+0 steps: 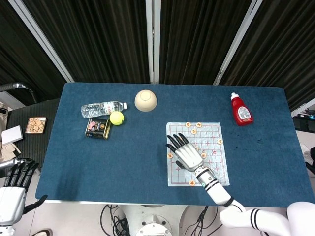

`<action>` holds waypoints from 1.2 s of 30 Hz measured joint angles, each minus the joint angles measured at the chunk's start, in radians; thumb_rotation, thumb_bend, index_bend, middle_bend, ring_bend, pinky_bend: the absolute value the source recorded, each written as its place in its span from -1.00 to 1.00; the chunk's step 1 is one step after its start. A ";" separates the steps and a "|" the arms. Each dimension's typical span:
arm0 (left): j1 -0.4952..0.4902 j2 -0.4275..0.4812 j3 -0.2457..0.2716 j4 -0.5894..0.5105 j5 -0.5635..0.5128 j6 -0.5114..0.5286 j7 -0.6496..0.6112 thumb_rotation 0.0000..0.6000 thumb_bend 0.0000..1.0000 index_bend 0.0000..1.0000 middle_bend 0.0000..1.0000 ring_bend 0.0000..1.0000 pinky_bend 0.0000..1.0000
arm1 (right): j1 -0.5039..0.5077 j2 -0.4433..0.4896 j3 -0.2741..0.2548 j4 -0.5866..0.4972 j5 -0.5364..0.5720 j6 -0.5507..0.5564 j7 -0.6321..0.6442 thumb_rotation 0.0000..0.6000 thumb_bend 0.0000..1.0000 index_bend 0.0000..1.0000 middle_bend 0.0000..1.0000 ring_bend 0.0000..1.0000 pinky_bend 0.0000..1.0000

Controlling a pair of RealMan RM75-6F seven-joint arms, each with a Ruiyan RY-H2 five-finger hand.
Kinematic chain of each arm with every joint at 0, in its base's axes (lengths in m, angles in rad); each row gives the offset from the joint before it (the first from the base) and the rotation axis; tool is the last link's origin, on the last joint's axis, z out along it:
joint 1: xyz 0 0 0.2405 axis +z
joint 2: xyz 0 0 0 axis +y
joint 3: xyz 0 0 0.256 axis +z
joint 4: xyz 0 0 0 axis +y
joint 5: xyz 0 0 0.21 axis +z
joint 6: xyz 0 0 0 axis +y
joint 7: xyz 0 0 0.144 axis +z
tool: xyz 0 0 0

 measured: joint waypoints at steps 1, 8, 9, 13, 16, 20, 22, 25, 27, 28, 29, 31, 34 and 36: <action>0.001 0.000 0.000 0.002 -0.001 0.002 -0.003 1.00 -0.75 -0.82 -0.85 -1.00 -1.00 | 0.005 -0.013 0.000 0.011 0.007 -0.001 -0.004 1.00 -0.54 -0.51 -1.00 -1.00 -1.00; 0.005 0.007 -0.004 0.017 -0.010 0.009 -0.023 1.00 -0.75 -0.82 -0.85 -1.00 -1.00 | 0.025 -0.060 -0.002 0.069 0.030 -0.002 0.001 1.00 -0.54 -0.36 -1.00 -1.00 -1.00; 0.006 0.008 -0.005 0.018 -0.011 0.010 -0.025 1.00 -0.75 -0.82 -0.85 -1.00 -1.00 | 0.028 -0.065 -0.002 0.076 0.032 -0.002 0.003 1.00 -0.54 -0.35 -1.00 -1.00 -1.00; 0.009 0.008 -0.006 0.025 -0.014 0.013 -0.035 1.00 -0.75 -0.82 -0.85 -1.00 -1.00 | 0.034 -0.085 -0.005 0.104 0.037 0.007 0.016 1.00 -0.53 -0.26 -1.00 -1.00 -1.00; 0.010 0.007 -0.006 0.032 -0.015 0.013 -0.041 1.00 -0.75 -0.82 -0.85 -1.00 -1.00 | 0.037 -0.093 -0.008 0.117 0.040 0.012 0.024 1.00 -0.52 -0.20 -1.00 -1.00 -1.00; 0.012 0.006 -0.007 0.040 -0.017 0.016 -0.048 1.00 -0.75 -0.82 -0.85 -1.00 -1.00 | 0.039 -0.098 -0.012 0.126 0.042 0.018 0.035 1.00 -0.50 -0.14 -1.00 -1.00 -1.00; 0.014 0.005 -0.007 0.042 -0.017 0.018 -0.049 1.00 -0.75 -0.82 -0.85 -1.00 -1.00 | 0.040 -0.099 -0.014 0.130 0.043 0.021 0.039 1.00 -0.49 -0.11 -1.00 -1.00 -1.00; 0.014 0.005 -0.007 0.042 -0.015 0.019 -0.050 1.00 -0.75 -0.82 -0.85 -1.00 -1.00 | 0.043 -0.099 -0.015 0.135 0.045 0.021 0.045 1.00 -0.48 -0.06 -1.00 -1.00 -1.00; 0.014 0.004 -0.007 0.043 -0.016 0.018 -0.050 1.00 -0.76 -0.82 -0.85 -1.00 -1.00 | 0.044 -0.101 -0.015 0.138 0.045 0.024 0.050 1.00 -0.47 -0.01 -1.00 -1.00 -1.00; 0.014 0.004 -0.006 0.043 -0.016 0.017 -0.050 1.00 -0.76 -0.82 -0.85 -1.00 -1.00 | 0.044 -0.102 -0.015 0.140 0.044 0.028 0.054 1.00 -0.47 0.00 -1.00 -1.00 -1.00; 0.015 0.004 -0.006 0.043 -0.017 0.017 -0.050 1.00 -0.76 -0.82 -0.85 -1.00 -1.00 | 0.044 -0.103 -0.015 0.142 0.042 0.031 0.057 1.00 -0.47 0.01 -1.00 -1.00 -1.00; 0.016 0.003 -0.006 0.044 -0.018 0.016 -0.050 1.00 -0.75 -0.82 -0.85 -1.00 -1.00 | 0.045 -0.104 -0.014 0.146 0.039 0.037 0.063 1.00 -0.47 0.02 -1.00 -1.00 -1.00; 0.017 0.002 -0.006 0.046 -0.019 0.017 -0.053 1.00 -0.75 -0.82 -0.85 -1.00 -1.00 | 0.047 -0.105 -0.014 0.148 0.034 0.043 0.078 1.00 -0.47 0.03 -1.00 -1.00 -1.00; 0.018 0.001 -0.006 0.048 -0.020 0.018 -0.055 1.00 -0.75 -0.82 -0.85 -1.00 -1.00 | 0.049 -0.104 -0.013 0.149 0.031 0.047 0.088 1.00 -0.47 0.03 -1.00 -1.00 -1.00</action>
